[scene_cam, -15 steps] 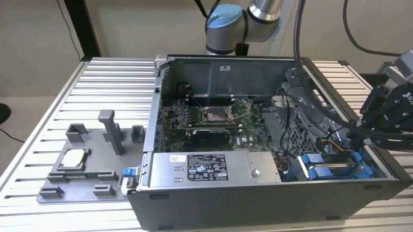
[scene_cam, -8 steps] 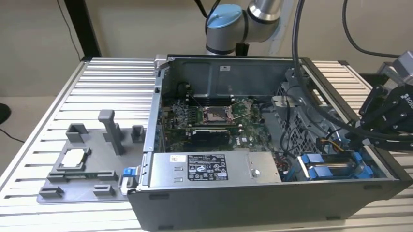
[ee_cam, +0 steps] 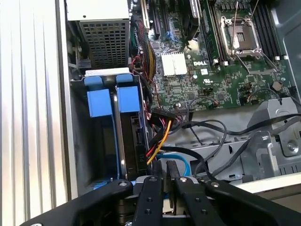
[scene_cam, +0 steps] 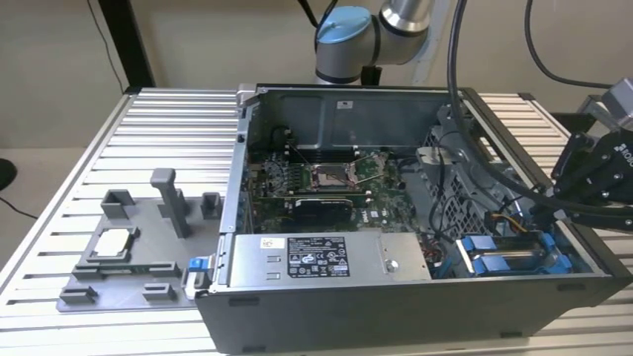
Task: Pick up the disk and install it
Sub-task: 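Insert the second disk wire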
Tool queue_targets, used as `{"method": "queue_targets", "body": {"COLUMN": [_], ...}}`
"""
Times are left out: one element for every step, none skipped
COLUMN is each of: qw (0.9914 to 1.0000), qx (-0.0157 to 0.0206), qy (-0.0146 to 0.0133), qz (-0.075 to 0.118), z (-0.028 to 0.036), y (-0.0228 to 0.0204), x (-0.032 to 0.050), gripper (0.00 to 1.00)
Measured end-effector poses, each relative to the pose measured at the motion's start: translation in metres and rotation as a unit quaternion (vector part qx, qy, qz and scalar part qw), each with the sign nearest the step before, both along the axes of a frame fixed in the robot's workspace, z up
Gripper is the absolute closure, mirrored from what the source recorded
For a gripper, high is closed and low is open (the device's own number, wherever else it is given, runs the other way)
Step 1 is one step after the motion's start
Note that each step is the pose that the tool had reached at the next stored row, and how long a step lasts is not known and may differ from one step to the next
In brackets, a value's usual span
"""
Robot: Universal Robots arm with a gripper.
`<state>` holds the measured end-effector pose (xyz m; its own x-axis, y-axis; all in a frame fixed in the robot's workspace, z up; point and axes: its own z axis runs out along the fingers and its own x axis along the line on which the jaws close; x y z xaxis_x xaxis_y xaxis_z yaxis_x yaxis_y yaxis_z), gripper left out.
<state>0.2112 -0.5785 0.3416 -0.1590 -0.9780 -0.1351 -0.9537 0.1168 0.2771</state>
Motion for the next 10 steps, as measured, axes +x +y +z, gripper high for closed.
{"method": "queue_targets", "body": {"qw": [1.0, 1.0, 1.0, 1.0, 1.0, 1.0, 1.0, 1.0, 1.0, 1.0], "qx": [0.0, 0.0, 0.0, -0.0001, -0.0001, 0.0, 0.0, 0.0, 0.0001, 0.0001], "qy": [0.0, 0.0, 0.0, 0.0, 0.0, 0.0, 0.0, 0.0, 0.0, -0.0004], "qz": [0.0, 0.0, 0.0, 0.0, 0.0, 0.0, 0.0, 0.0, 0.0, 0.0], "z": [0.0, 0.0001, 0.0004, 0.002, 0.0044, 0.007, 0.0097, 0.0118, 0.013, 0.0135], "y": [0.0, 0.0001, 0.0001, 0.0, 0.0, 0.0, 0.0, 0.0, 0.0, 0.0], "x": [0.0, -0.0005, -0.0016, -0.0032, -0.0051, -0.0071, -0.0093, -0.012, -0.0155, -0.0201], "gripper": [1.0, 1.0, 1.0, 1.0, 1.0, 1.0, 1.0, 1.0, 1.0, 1.0]}}
